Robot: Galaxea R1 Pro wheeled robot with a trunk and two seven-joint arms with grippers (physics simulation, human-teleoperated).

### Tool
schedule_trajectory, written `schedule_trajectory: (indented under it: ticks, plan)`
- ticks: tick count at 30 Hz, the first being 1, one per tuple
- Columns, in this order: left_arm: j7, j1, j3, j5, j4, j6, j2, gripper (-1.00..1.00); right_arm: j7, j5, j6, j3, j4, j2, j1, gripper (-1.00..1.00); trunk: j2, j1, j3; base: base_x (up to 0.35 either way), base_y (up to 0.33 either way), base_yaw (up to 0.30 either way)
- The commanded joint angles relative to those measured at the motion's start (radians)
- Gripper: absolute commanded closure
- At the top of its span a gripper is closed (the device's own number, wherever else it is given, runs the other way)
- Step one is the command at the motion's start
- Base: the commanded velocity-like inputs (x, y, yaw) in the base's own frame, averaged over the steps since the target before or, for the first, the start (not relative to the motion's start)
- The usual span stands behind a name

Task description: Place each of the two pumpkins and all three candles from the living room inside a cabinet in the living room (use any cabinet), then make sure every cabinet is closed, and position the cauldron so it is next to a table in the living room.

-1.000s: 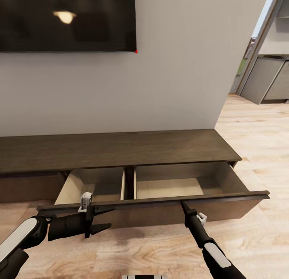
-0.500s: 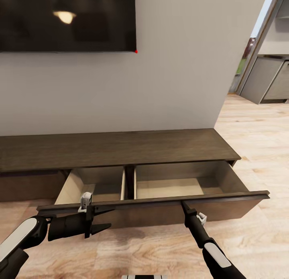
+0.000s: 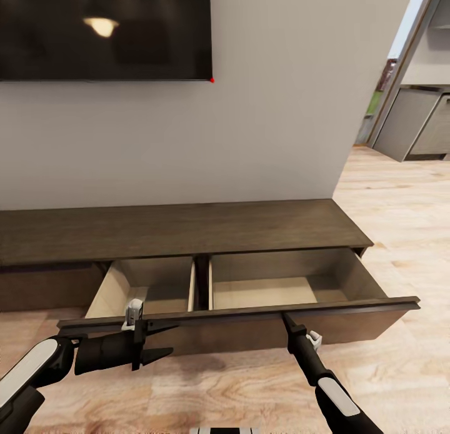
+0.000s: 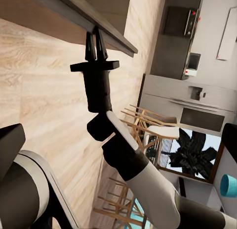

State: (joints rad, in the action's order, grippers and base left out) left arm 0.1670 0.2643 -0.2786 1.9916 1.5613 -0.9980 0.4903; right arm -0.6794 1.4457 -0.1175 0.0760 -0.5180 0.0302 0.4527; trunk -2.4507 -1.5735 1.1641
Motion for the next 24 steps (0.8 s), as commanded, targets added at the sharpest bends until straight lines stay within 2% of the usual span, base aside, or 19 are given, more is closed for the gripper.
schedule_trajectory:
  ticks: [1, 24]
  plan:
    - [0.009, 0.001, -0.001, 0.010, 0.000, -0.001, 0.001, -1.00, -0.006, -0.002, -0.005, 0.025, 0.001, 0.000, 0.000, 1.00, 0.000, 0.000, 0.001, -0.087, 0.000, 0.000]
    - [0.009, 0.001, -0.001, 0.010, 0.000, -0.001, 0.001, -1.00, -0.006, -0.002, -0.005, 0.025, 0.002, 0.000, 0.000, 1.00, 0.000, 0.000, 0.001, -0.056, 0.000, 0.000]
